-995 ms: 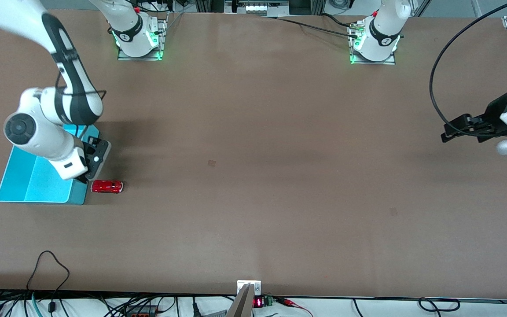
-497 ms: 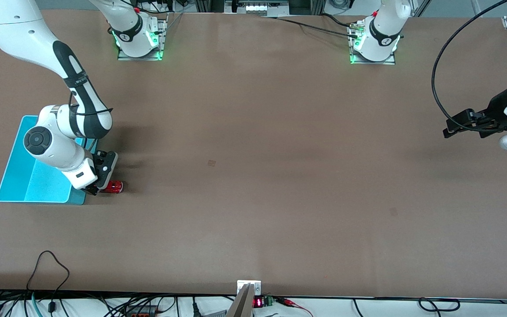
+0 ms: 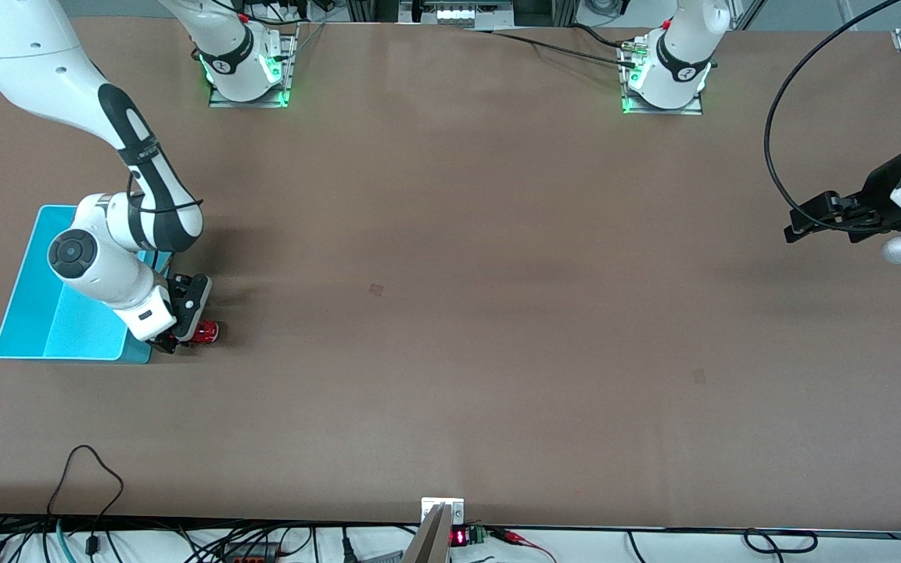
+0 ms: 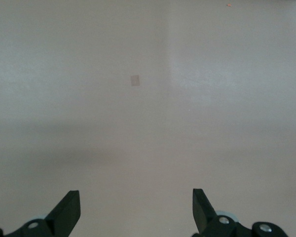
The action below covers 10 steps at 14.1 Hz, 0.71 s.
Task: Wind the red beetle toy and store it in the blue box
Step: 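Lower the right gripper onto the red car and grasp it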
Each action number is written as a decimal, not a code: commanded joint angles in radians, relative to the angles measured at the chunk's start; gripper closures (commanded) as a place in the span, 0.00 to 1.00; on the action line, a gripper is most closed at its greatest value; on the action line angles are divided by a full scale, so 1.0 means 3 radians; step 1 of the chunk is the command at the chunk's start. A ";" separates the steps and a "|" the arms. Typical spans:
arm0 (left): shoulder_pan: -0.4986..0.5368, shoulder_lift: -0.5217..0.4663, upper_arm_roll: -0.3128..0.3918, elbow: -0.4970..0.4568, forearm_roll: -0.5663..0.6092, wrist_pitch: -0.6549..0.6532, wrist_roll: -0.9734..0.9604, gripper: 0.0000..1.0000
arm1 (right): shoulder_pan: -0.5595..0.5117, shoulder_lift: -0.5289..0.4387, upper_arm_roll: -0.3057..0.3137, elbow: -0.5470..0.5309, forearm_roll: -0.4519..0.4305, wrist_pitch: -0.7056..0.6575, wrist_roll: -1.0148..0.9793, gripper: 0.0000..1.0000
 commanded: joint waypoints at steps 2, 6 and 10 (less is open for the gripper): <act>-0.0007 -0.0084 -0.0020 -0.0068 0.0040 0.0000 -0.0027 0.00 | -0.0079 0.0073 0.0071 0.0074 -0.0070 0.0019 -0.0199 0.99; -0.0022 -0.0079 -0.0025 -0.0063 0.0040 0.0005 -0.0032 0.00 | 0.0017 -0.0120 0.0071 0.0130 0.0104 -0.0067 0.0178 1.00; -0.0032 -0.0079 -0.0035 -0.0068 0.0040 -0.0005 -0.0032 0.00 | 0.0243 -0.0667 0.0071 0.0166 0.0227 -0.0965 0.1755 1.00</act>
